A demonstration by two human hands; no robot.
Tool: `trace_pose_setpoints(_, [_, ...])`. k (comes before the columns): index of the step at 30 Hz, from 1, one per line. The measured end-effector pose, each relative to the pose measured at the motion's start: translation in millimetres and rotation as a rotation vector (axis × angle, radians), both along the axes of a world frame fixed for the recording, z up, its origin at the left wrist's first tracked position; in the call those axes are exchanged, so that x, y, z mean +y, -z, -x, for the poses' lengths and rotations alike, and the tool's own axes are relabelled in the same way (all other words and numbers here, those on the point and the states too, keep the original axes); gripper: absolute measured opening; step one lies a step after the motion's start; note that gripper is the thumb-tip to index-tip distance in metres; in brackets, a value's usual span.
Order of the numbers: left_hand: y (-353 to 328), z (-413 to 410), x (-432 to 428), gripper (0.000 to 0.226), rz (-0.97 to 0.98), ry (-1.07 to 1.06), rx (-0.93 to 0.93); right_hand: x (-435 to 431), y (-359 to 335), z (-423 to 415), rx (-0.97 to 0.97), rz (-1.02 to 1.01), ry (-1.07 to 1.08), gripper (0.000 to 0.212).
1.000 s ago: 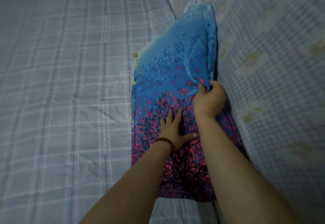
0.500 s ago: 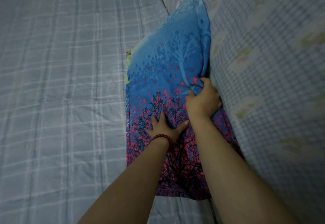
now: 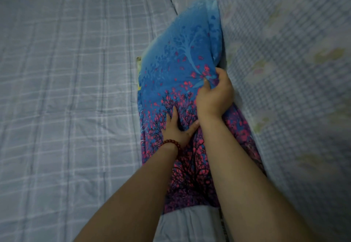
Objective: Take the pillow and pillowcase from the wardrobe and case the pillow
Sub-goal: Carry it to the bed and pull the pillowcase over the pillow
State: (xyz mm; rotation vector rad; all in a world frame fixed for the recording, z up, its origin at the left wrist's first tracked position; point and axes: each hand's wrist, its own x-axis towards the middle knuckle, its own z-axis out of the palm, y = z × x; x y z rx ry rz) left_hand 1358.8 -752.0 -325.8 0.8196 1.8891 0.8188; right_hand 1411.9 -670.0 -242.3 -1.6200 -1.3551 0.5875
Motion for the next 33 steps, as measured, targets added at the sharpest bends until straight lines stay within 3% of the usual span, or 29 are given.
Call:
trace_pose_setpoints(5, [-16, 3, 29, 0.091, -0.226, 0.066, 0.075, 14, -6, -8, -0.010, -0.060, 0.060, 0.031])
trace_pose_setpoints(12, [-12, -6, 31, 0.079, -0.212, 0.013, 0.073, 30, -2, 1, -0.019, -0.019, -0.086, 0.027])
trace_pose_setpoints(26, [-27, -15, 38, 0.086, -0.359, -0.143, 0.175, 33, -10, 5, 0.209, -0.191, -0.162, 0.029])
trace_pose_setpoints(33, [-20, -20, 41, 0.060, -0.126, 0.047, 0.137, 54, 1, -4, -0.195, 0.114, -0.150, 0.039])
